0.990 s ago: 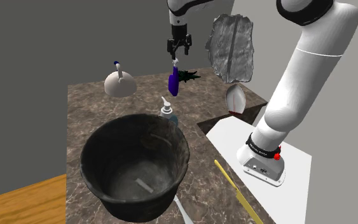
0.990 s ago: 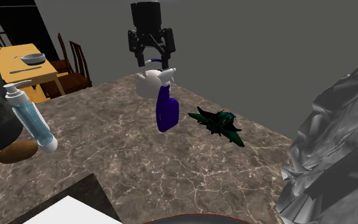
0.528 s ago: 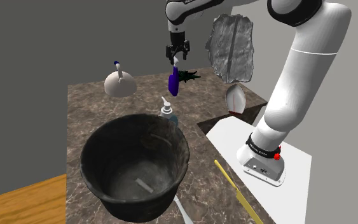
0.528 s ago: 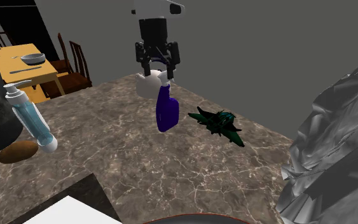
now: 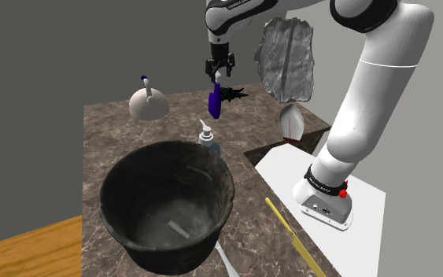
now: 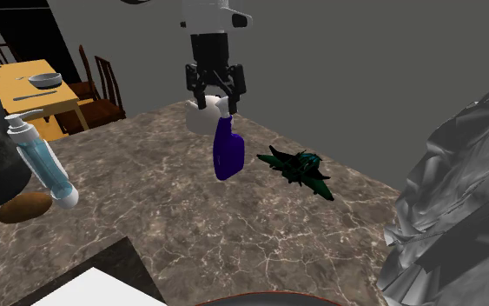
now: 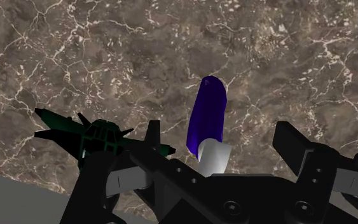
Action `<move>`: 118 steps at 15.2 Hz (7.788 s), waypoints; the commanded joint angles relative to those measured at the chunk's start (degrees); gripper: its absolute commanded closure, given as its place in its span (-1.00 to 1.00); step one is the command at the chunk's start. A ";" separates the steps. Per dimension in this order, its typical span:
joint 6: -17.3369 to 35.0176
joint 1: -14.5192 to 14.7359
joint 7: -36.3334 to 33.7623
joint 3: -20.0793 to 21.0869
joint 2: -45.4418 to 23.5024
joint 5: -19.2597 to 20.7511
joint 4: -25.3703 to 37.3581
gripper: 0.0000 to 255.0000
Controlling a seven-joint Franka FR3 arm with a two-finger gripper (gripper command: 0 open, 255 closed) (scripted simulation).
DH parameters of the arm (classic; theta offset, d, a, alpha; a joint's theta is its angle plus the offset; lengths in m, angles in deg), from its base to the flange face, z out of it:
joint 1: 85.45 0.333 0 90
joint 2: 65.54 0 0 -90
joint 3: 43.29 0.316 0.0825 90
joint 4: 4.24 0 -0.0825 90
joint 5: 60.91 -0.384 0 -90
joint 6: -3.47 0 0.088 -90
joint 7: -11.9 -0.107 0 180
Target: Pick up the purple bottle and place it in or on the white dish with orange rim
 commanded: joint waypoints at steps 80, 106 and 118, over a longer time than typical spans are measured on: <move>-16.32 -15.07 33.31 -20.92 41.64 14.29 -19.17 1.00; -1.68 -15.92 30.93 -23.96 41.07 16.83 -33.32 1.00; -9.00 -15.20 31.29 -21.78 41.87 15.19 -26.96 -1.00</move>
